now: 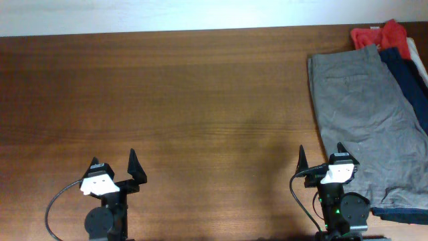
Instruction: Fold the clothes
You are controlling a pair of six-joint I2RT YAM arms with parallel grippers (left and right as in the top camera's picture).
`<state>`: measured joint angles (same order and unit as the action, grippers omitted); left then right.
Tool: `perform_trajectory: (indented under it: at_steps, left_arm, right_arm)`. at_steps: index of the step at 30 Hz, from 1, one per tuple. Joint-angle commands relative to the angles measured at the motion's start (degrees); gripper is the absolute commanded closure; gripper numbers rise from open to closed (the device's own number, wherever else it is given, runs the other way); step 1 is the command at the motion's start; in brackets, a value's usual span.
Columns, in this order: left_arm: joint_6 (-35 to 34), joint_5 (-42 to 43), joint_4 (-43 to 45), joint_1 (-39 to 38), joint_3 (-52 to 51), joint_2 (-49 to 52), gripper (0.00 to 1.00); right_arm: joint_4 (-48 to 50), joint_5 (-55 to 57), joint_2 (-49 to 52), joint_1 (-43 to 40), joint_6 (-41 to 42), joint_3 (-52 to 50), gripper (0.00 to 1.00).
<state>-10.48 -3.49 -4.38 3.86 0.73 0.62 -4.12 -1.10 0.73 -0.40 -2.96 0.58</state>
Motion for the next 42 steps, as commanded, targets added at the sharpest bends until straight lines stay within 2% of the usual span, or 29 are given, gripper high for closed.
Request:
perform_trajectory:
  at_steps: [1, 29, 31, 33, 35, 36, 38, 40, 42]
  left_arm:
    - [-0.1, -0.4, 0.0, -0.2, -0.2, -0.2, 0.01]
    - [-0.1, -0.4, 0.0, -0.2, -0.2, -0.2, 0.01]
    - [-0.1, -0.4, 0.0, -0.2, -0.2, -0.2, 0.01]
    - [-0.1, -0.4, 0.0, -0.2, -0.2, -0.2, 0.01]
    - [-0.1, -0.4, 0.0, -0.2, -0.2, -0.2, 0.01]
    - [-0.1, -0.4, 0.0, -0.2, -0.2, -0.2, 0.01]
    - [-0.1, -0.4, 0.0, -0.2, -0.2, -0.2, 0.01]
    - [-0.1, -0.4, 0.0, -0.2, -0.2, -0.2, 0.01]
    - [-0.1, -0.4, 0.0, -0.2, -0.2, -0.2, 0.01]
  right_arm:
    - [-0.4, 0.9, -0.4, -0.3, 0.4, -0.3, 0.02]
    - [-0.4, 0.9, -0.4, -0.3, 0.4, -0.3, 0.02]
    - [0.6, -3.7, -0.4, -0.3, 1.1, -0.3, 0.02]
    - [1.4, -18.6, -0.4, -0.3, 10.8, -0.3, 0.02]
    - [3.2, -38.2, -0.4, -0.3, 30.9, -0.3, 0.02]
    - [3.7, -41.5, -0.4, -0.3, 37.8, -0.3, 0.02]
    - [4.9, -41.6, -0.4, -0.3, 46.2, -0.3, 0.02]
    - [10.5, -42.2, -0.4, -0.3, 50.0, -0.3, 0.02]
    - [19.5, -41.7, -0.4, -0.3, 50.5, -0.3, 0.02]
